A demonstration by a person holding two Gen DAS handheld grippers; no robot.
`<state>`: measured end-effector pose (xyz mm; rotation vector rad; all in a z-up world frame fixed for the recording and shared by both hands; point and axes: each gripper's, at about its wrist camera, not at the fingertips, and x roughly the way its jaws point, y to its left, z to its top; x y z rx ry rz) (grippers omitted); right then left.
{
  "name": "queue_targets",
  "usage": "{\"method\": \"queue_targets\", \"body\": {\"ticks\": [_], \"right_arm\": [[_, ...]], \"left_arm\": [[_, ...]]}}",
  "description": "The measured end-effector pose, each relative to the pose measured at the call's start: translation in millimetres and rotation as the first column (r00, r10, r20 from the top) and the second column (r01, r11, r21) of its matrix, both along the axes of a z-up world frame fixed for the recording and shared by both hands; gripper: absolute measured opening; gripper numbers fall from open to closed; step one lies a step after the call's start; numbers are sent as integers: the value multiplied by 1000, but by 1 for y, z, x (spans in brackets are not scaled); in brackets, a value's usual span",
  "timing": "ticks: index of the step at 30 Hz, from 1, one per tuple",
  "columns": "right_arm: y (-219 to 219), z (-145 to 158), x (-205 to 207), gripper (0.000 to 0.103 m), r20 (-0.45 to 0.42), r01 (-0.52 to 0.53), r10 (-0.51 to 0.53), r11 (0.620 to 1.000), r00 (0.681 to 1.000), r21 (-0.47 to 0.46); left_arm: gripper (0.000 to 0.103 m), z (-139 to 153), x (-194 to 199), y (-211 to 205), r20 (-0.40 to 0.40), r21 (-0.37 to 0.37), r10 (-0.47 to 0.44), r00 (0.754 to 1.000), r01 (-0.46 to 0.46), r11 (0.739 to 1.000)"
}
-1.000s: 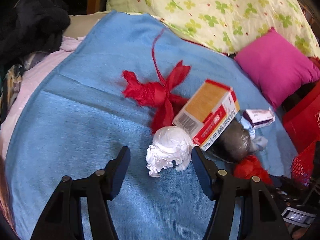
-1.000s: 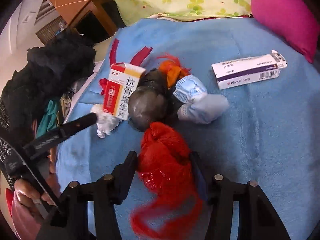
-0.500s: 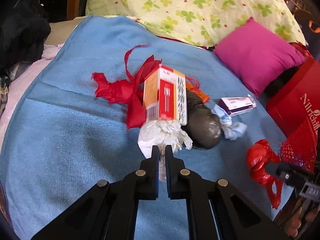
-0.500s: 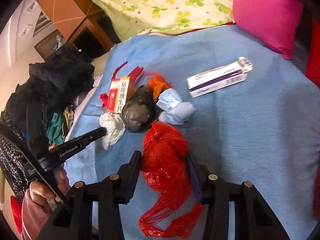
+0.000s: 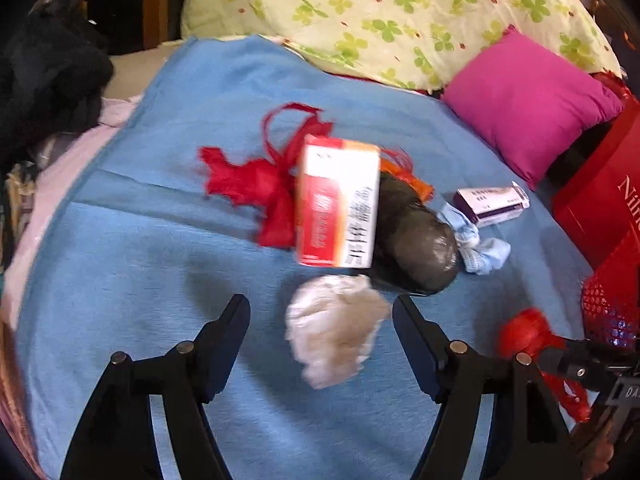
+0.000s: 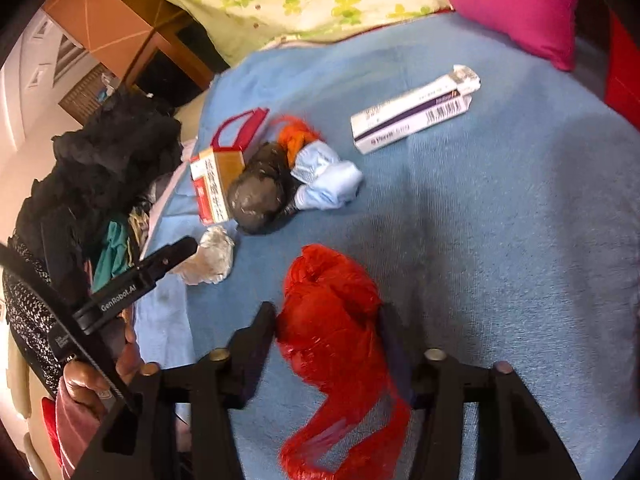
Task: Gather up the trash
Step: 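Grasp the white crumpled tissue with the left tool while the right tool grasps the red plastic bag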
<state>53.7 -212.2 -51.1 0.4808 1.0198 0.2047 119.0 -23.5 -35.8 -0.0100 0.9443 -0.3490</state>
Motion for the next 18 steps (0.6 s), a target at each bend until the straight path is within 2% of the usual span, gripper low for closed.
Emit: {"method": "queue_targets", "body": {"ticks": [2,3,4,5,6,12,14,18], "right_arm": [[0,-2,2,63,-9,-4,4,1000,1000,6],[-1,-3,3,64,-12,-3,3,1000,1000,6],[-1,-2,3,65,-13,0,0,1000,1000,2],[-2,-1,2,65,-11,0,0,1000,1000,3],[-2,-1,1,65,-10,-1,1,1000,1000,5],[-1,-7,-3,63,-15,-1,2,1000,1000,31],[0,-4,-5,48,-1,-9,9,999,1000,35],[3,12,-14,45,51,-2,2,1000,999,-16]], "left_arm": [[74,-9,3,-11,-15,45,-6,1000,7,999],[70,-13,6,-14,-20,63,-3,1000,5,998],[64,-16,7,-15,-27,64,-1,1000,3,998],[49,-20,10,-16,-48,56,2,999,0,998],[47,-23,11,-16,-66,50,9,998,-6,999],[41,-17,1,-18,-43,33,11,999,-9,999],[41,-14,-7,-21,-36,36,-3,999,5,999],[41,1,-30,-29,10,32,-38,999,38,999]]}}
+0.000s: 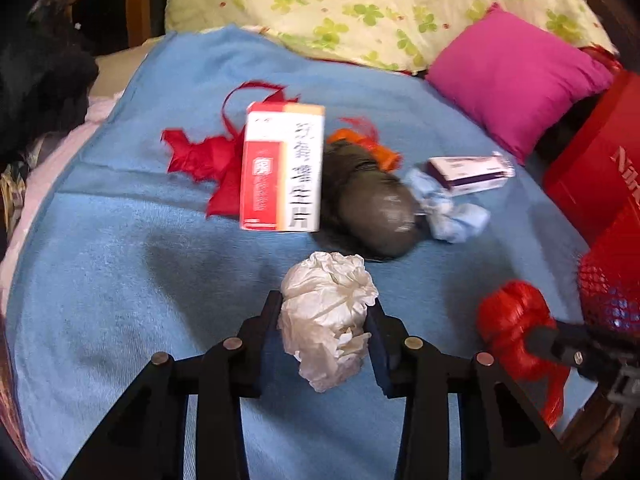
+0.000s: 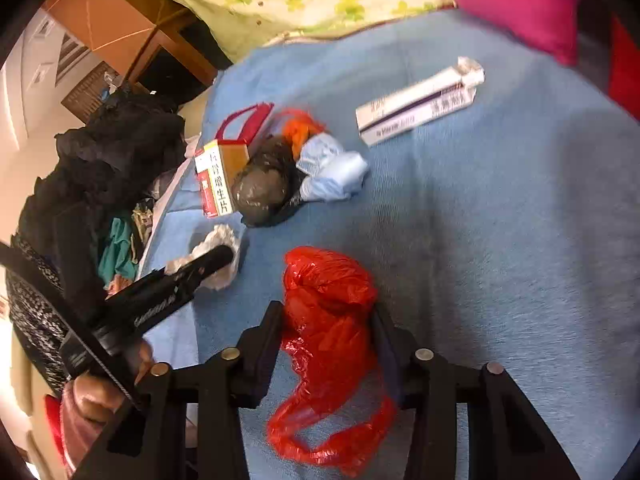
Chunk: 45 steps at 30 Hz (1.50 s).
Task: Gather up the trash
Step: 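Grasp the white crumpled tissue with the left tool while the right tool grasps the red plastic bag, then carry the tissue and red bag to the red mesh basket and release both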
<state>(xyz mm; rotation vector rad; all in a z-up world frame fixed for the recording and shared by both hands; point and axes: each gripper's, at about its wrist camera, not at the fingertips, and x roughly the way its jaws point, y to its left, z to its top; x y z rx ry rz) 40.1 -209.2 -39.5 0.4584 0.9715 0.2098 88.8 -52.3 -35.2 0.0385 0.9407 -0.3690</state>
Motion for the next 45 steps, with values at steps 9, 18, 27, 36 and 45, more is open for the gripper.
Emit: {"method": "queue_targets", "body": {"ticks": [9,18,27,36,45], "right_arm": [[-27,59,-40,44,198,94,-93,996,976,5],[-65,114,-102,44,413,199,-188,980,891,16],[-134,128,-158,45,484,338,-357,932,799,129],[-227,112,-188,47,419,501,-563,826,713,258],[-275,97,-198,63,328,584,-676,736,660,343]], "left_arm": [[41,46,-47,-10,171,-2,-26,985,27,1000],[41,82,-111,-55,294,-22,-115,949,127,992],[42,127,-148,-138,342,-86,-278,898,324,942],[45,134,-155,-241,319,-125,-428,846,485,865],[67,115,-145,-280,278,-97,-461,843,502,859]]}}
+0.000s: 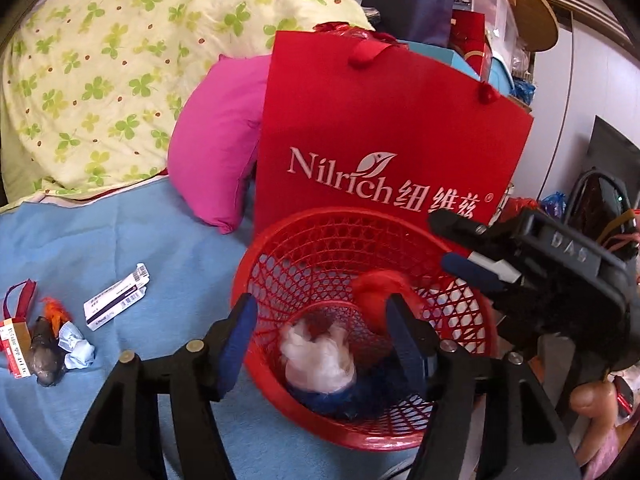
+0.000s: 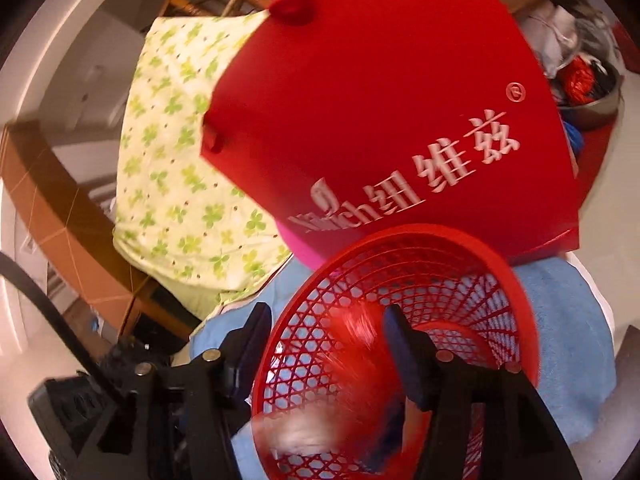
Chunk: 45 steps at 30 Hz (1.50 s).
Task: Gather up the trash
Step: 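Carry the tissue and red bag to the red mesh basket and release both, then grasp the light blue face mask with the right tool while the left tool grasps the white-red medicine box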
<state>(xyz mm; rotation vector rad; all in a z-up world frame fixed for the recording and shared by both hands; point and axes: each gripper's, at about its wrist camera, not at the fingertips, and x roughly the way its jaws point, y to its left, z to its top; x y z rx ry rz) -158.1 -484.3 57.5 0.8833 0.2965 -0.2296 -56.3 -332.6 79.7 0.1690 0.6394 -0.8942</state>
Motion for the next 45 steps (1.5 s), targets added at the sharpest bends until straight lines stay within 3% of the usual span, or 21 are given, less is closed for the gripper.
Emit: {"method": "queue_targets", "body": {"ticks": [6,11,14,17,22,24,26,29,34,45], "right_arm": [[22,14,-3,62,41,-16,20,996,999,-92],[70,37,3,62,123,-87,117,970,985,-226],[104,44,16,62,145,-161,205,950,968,-269],[139,41,39,65,114,-247,290,924,950,-292],[193,16,96,65,-35,-403,410,872,911,-280],[208,4,120,65,-92,-449,441,854,893,-264],[223,-12,154,65,-161,-504,478,831,863,-235],[233,-39,194,65,-220,-545,507,819,834,-180],[238,-76,246,65,-271,-577,539,812,798,-86],[237,-118,306,65,-315,-573,553,819,771,34]], "left_arm": [[69,-7,10,45,12,1,79,997,-79,997],[70,-29,31,127,3,25,229,974,-229,973],[70,-43,49,183,-11,35,348,938,-347,937],[70,-56,70,237,-15,51,481,876,-480,876],[70,-70,104,306,-46,44,632,774,-631,775],[70,-76,115,316,-64,48,651,757,-649,759],[70,-83,129,325,-77,65,657,750,-654,754],[70,-88,143,325,-78,74,646,759,-642,763],[70,-99,171,318,-83,88,633,770,-627,774],[70,-119,223,302,-126,139,647,752,-632,762]]}}
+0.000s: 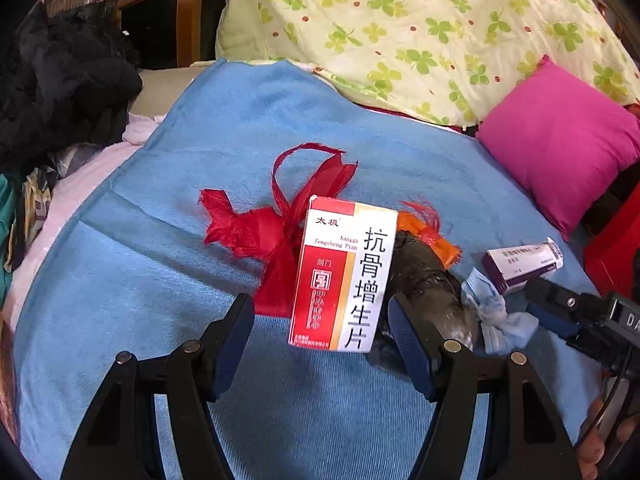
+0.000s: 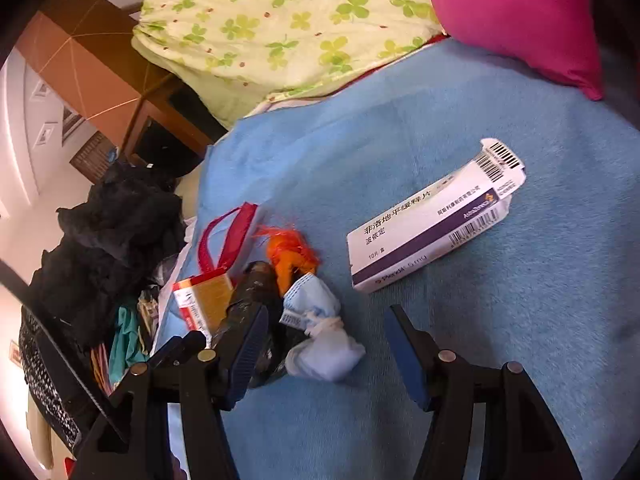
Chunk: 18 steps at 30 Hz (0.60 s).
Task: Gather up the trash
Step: 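Grasp the light blue face mask with the right tool while the left tool grasps the white-red medicine box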
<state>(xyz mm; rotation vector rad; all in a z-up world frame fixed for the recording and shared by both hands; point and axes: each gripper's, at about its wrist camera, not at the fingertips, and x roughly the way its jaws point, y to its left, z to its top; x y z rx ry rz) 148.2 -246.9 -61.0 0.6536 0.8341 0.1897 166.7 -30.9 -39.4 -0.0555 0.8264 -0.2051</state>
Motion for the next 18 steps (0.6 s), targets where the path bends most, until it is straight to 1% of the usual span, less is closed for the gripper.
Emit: {"method": "queue_targets", "body": {"ticks": [2,4,6,7,8,9,10,11,12,13,18], "right_arm": [[5,-8,6,65,-27,-16,17,1000,1000,18],[12,-13,11,64,-50,-21,21,1000,999,-6],[18,-11,12,63,-46,-24,22,999,999,-34],[20,-10,12,53,-47,-29,27,999,999,-38],[22,-11,13,37,-60,-41,39,998,997,-42],[24,-14,14,35,-85,-60,56,997,995,-49],[28,-15,13,33,-90,-66,61,996,994,-64],[32,-13,10,30,-78,-70,62,992,995,-104],[35,-12,9,30,-74,-78,69,989,995,-126],[37,-9,6,28,-69,-86,76,986,995,-143],[32,10,-10,27,-22,-71,68,986,997,-149]], "left_arm": [[70,-2,3,-3,-8,-2,-5,1000,5,1000],[70,-4,5,-6,-18,5,-12,1000,12,1000],[70,-7,7,-7,-30,3,-19,999,19,1000],[70,-9,8,-7,-37,-3,-17,999,17,1000],[70,-10,9,-6,-43,-7,-16,999,15,1000],[69,-11,10,-6,-49,-14,-17,999,16,1000],[67,-11,11,-5,-50,-23,-19,999,18,1000],[58,-12,11,-5,-52,-30,-24,998,23,999],[52,-12,12,-6,-58,-33,-29,998,27,999],[52,-12,12,-6,-64,-35,-30,998,28,999],[51,-4,6,0,-41,-60,-33,999,31,998]]}}
